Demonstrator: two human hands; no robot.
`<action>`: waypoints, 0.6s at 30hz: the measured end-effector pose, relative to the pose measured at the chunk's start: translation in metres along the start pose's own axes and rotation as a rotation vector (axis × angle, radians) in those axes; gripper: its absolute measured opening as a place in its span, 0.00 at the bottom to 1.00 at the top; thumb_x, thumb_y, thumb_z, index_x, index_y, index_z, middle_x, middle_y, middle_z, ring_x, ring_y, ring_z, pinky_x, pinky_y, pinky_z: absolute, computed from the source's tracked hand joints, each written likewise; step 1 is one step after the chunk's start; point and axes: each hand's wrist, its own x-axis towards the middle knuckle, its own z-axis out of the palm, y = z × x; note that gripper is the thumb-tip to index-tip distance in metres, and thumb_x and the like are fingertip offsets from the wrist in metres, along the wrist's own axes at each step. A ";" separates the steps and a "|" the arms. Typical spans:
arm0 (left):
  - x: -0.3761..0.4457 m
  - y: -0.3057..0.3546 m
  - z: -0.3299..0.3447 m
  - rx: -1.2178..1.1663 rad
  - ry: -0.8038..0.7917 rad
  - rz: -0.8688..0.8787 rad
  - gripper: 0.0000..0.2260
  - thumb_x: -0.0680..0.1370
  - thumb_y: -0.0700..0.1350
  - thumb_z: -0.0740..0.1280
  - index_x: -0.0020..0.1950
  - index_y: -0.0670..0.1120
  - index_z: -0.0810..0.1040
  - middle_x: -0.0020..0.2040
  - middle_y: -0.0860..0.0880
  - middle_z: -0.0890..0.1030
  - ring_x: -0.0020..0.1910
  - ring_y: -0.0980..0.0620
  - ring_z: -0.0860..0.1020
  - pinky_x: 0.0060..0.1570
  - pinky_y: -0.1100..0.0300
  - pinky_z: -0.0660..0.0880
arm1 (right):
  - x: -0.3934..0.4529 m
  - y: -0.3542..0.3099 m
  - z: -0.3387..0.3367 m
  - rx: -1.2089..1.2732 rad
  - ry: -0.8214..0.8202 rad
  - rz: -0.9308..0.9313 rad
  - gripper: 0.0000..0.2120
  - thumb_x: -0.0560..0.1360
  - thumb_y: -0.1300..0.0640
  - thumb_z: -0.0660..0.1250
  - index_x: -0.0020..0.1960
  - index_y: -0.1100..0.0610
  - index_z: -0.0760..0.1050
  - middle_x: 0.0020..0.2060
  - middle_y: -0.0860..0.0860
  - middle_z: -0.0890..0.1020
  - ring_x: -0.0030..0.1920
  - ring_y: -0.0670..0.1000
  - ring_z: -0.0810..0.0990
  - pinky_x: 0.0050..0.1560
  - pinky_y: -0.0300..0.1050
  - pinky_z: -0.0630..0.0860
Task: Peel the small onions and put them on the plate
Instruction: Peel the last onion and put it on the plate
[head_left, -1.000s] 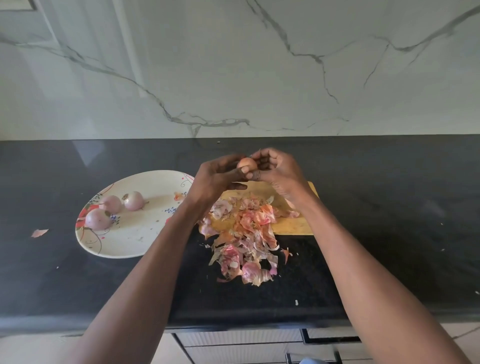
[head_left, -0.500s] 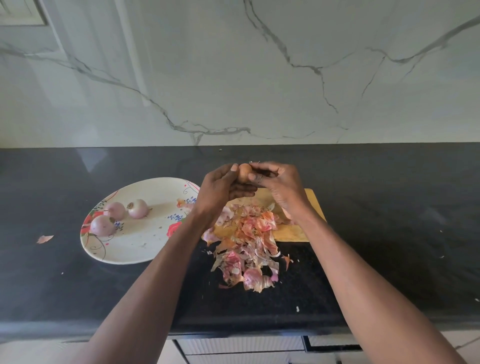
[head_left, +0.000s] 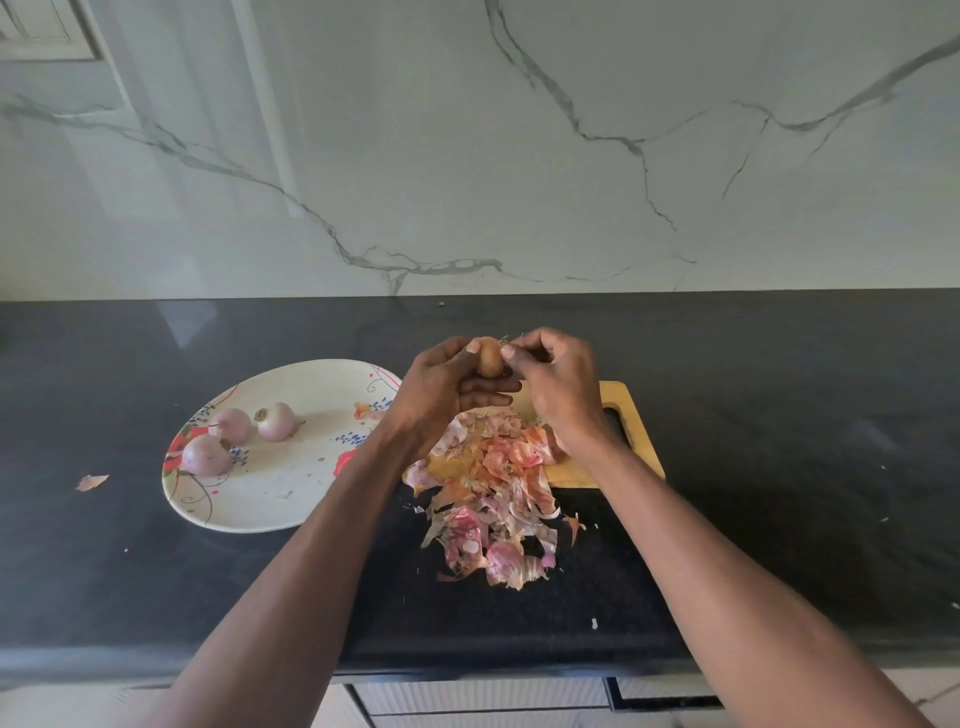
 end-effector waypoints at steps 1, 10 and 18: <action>0.001 0.000 0.000 -0.012 0.006 0.001 0.12 0.86 0.42 0.57 0.61 0.36 0.76 0.50 0.35 0.84 0.47 0.40 0.85 0.43 0.55 0.83 | -0.002 0.000 0.003 -0.092 0.012 -0.045 0.02 0.78 0.60 0.71 0.46 0.58 0.81 0.40 0.49 0.82 0.43 0.49 0.81 0.45 0.44 0.79; -0.002 0.000 0.003 0.053 0.045 0.088 0.12 0.85 0.43 0.61 0.58 0.35 0.80 0.47 0.39 0.82 0.43 0.45 0.82 0.42 0.55 0.80 | -0.003 0.004 0.008 -0.494 0.116 -0.400 0.06 0.82 0.62 0.63 0.46 0.61 0.74 0.38 0.51 0.73 0.36 0.49 0.71 0.34 0.39 0.65; 0.000 0.003 0.002 0.049 0.080 0.007 0.12 0.85 0.42 0.60 0.55 0.35 0.80 0.43 0.39 0.83 0.38 0.44 0.81 0.32 0.57 0.78 | -0.002 -0.003 0.001 -0.401 -0.136 -0.198 0.16 0.85 0.51 0.59 0.41 0.58 0.67 0.30 0.46 0.67 0.29 0.44 0.64 0.28 0.38 0.60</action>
